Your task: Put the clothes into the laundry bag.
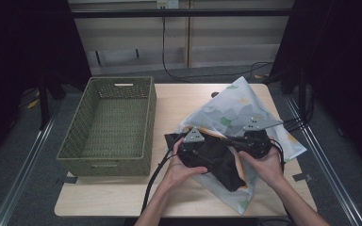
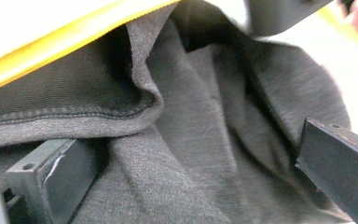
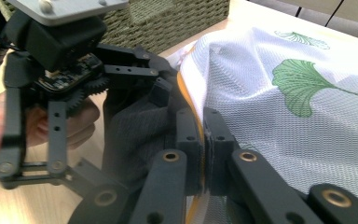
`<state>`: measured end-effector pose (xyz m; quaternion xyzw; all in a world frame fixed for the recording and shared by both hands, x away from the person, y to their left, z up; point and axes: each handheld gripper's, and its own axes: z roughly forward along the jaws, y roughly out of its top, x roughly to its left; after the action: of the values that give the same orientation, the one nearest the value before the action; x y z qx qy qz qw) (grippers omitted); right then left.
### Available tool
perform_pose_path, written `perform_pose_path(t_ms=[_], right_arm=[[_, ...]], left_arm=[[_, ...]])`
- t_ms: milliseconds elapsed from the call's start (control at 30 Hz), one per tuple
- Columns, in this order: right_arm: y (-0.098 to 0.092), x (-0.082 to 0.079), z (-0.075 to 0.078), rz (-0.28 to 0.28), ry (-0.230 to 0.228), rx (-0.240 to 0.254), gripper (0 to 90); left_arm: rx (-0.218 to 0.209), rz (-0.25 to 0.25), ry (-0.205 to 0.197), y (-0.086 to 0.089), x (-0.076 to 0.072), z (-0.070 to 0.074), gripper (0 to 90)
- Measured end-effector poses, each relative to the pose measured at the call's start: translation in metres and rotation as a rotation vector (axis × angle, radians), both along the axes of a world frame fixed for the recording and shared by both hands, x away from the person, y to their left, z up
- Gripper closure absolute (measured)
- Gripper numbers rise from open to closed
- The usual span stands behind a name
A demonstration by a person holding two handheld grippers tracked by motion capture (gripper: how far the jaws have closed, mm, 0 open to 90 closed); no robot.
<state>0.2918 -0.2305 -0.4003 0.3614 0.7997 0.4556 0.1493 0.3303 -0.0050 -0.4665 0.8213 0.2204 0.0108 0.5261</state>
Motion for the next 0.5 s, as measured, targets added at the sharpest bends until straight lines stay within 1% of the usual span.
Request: perform_pose_path(t_ms=[33,100,167,233,267,300,333,367,400,433,467,500], right_arm=[[0.000,0.000,0.000,-0.001,0.001,-0.001,87.1],[0.000,0.000,-0.001,-0.001,0.000,-0.006,87.0],[0.000,0.000,-0.001,-0.002,0.000,-0.006,87.0],[0.000,0.000,0.000,-0.002,-0.001,-0.005,86.9],[0.000,0.000,0.000,-0.001,-0.001,-0.005,86.9],[0.000,0.000,0.000,-0.003,-0.001,-0.007,86.9],[0.000,0.001,0.000,-0.003,-0.002,-0.009,86.9],[0.000,0.000,0.000,-0.002,-0.001,-0.009,86.9],[0.001,0.000,-0.001,-0.003,-0.001,-0.009,86.9],[0.001,0.000,-0.001,-0.001,0.002,-0.009,86.9],[0.001,0.000,-0.001,-0.003,0.003,-0.009,86.9],[0.001,0.000,-0.001,-0.003,0.003,-0.010,86.9]], left_arm=[[0.008,-0.006,-0.010,0.001,-0.002,0.002,0.0],[0.007,-0.017,0.004,0.002,-0.007,0.005,0.0],[-0.007,-0.004,-0.041,0.001,-0.014,0.008,1.4],[0.012,-0.001,-0.059,-0.003,-0.018,0.006,0.8],[0.031,0.008,-0.053,-0.006,-0.018,0.004,0.3],[0.030,0.006,-0.049,-0.010,-0.017,-0.001,0.0],[0.055,0.010,-0.042,-0.012,-0.017,-0.004,0.0],[0.053,0.013,-0.040,-0.016,-0.017,-0.007,0.0],[0.059,0.021,-0.047,-0.019,-0.018,-0.009,0.0],[0.077,0.039,-0.069,-0.022,-0.020,-0.011,0.0],[0.103,0.056,-0.102,-0.025,-0.022,-0.013,0.0],[0.128,0.073,-0.116,-0.025,-0.023,-0.013,1.8]])
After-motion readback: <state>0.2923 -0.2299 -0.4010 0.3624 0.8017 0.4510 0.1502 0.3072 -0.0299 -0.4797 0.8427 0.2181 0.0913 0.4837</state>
